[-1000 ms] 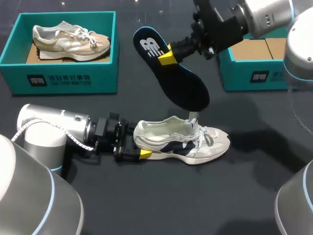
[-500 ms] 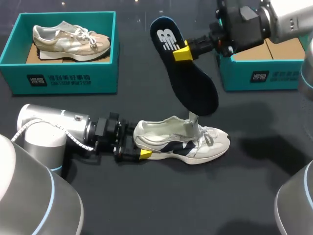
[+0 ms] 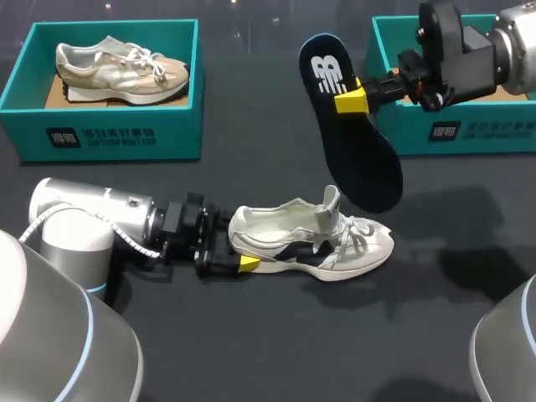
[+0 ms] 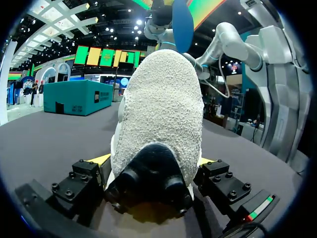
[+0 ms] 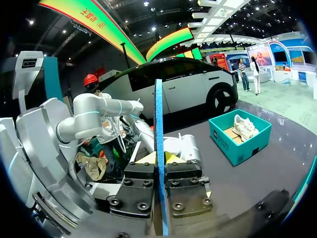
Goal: Take the shoe out of the shoebox, open the shoe tongue, remove and reinsert the insole, then place the shoe into the shoebox
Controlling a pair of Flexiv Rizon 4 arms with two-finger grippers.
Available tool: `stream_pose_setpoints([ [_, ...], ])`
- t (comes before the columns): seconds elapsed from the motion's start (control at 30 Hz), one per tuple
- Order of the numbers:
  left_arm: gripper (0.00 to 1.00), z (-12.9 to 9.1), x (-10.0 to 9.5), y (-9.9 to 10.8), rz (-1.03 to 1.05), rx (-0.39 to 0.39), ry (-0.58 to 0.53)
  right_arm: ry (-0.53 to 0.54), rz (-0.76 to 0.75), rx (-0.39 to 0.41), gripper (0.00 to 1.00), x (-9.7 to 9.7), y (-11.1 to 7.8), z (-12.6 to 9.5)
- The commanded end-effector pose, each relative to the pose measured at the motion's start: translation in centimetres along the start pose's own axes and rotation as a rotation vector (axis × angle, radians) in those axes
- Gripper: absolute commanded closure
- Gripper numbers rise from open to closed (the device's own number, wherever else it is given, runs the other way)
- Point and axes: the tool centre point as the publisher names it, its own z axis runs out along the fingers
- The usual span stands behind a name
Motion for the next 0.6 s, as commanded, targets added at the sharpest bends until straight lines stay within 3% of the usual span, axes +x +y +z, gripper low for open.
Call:
stream_pose_setpoints([
  [0.03, 1.0, 0.1, 0.0, 0.2, 0.0, 0.001, -0.001, -0.028, -0.01, -0.088, 1.0, 2.1, -0.2, -1.0],
  [0.13, 1.0, 0.1, 0.0, 0.2, 0.0, 0.001, -0.001, -0.018, -0.012, -0.128, 1.0, 4.3, -0.8, -1.3],
  [0.2, 1.0, 0.1, 0.0, 0.2, 0.0, 0.001, -0.001, -0.077, -0.014, -0.155, 1.0, 6.1, -1.2, -2.1],
  [0.6, 1.0, 0.1, 0.0, 0.2, 0.0, 0.001, -0.001, -0.077, -0.014, -0.155, 1.0, 6.1, -1.2, -2.1],
])
